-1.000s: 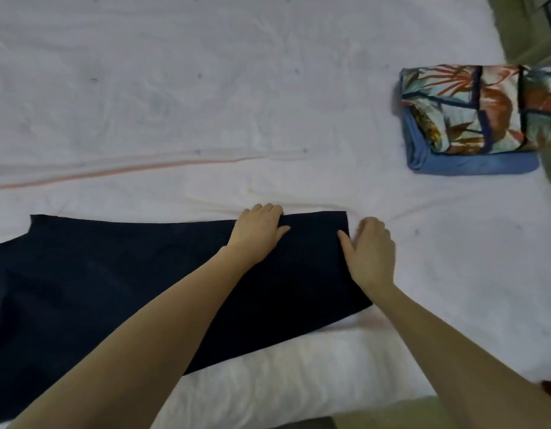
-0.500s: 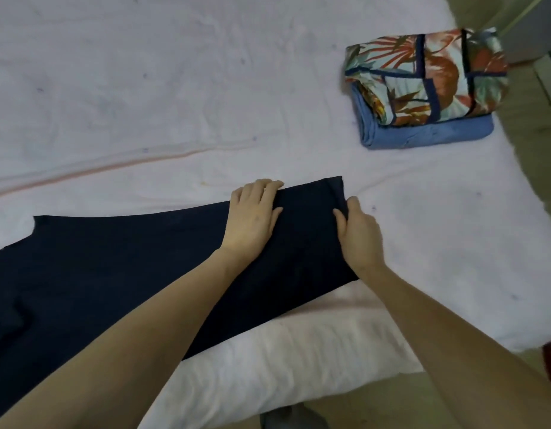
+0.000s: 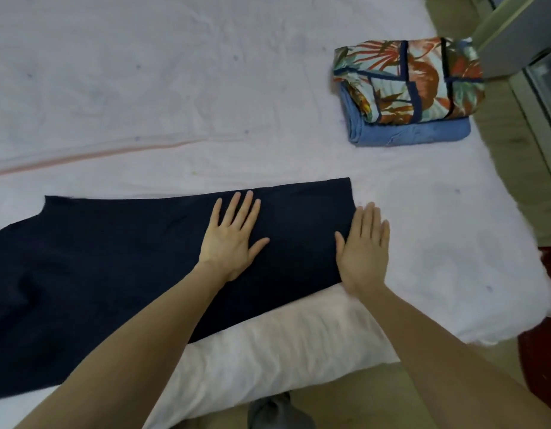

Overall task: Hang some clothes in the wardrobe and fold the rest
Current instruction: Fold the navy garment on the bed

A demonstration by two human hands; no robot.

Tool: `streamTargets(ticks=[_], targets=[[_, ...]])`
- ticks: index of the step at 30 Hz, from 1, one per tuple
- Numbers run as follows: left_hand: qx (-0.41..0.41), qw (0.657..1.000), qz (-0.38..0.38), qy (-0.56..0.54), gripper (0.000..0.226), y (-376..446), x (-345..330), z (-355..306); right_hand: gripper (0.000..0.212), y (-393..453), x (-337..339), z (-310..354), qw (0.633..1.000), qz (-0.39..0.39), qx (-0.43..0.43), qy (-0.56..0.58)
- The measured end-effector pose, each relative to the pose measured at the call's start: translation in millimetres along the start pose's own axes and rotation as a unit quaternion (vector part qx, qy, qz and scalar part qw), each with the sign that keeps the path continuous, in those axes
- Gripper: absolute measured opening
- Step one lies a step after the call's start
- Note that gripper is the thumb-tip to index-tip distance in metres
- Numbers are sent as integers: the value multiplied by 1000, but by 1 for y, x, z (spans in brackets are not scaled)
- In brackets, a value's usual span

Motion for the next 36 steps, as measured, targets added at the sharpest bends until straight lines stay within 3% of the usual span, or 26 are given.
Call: streamTargets(ticks=[1,4,10,14,18,22,24,28,31,34,36], targets=[[14,1000,5,-7,74,-2,3,5,62,-3,9,10,1000,-14,19,4],[87,994,1,-69,69,-38,17,45,54,-27,38,91,976,-36,203,64],[252,950,-104,-151,49,-162,30,179,25,-90,74,290,899,58,381,208],[399,879,-188,-182,41,-258,24,284,26,-123,79,397,868,90,434,224],[576,757,-208,-230,41,-370,-3,383,25,-165,86,509,848,117,457,241],[637,684,-173,-311,48,-428,-35,419,26,-183,87,582,851,106,460,229],[631,666,-146,-371,47,-441,-52,427,28,-192,86,618,849,122,465,220],[569,691,-156,-417,36,-435,-59,445,43,-207,82,688,829,142,510,181],[517,724,-173,-423,30,-426,-52,451,49,-217,77,724,856,135,473,160],[463,780,-226,-356,14,-428,-40,445,55,-223,69,743,892,138,411,125],[417,804,-242,-349,11,-429,-33,435,40,-216,63,749,900,148,381,150]])
Point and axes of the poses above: each hand's wrist, its own y-axis towards the middle knuckle, its own x-axis out of the back of the hand, z = x × y, the point moved 4 cm from there along y, towards the middle knuckle, and after that the axes turned 11 degrees about -z, right-handed, at the moved point
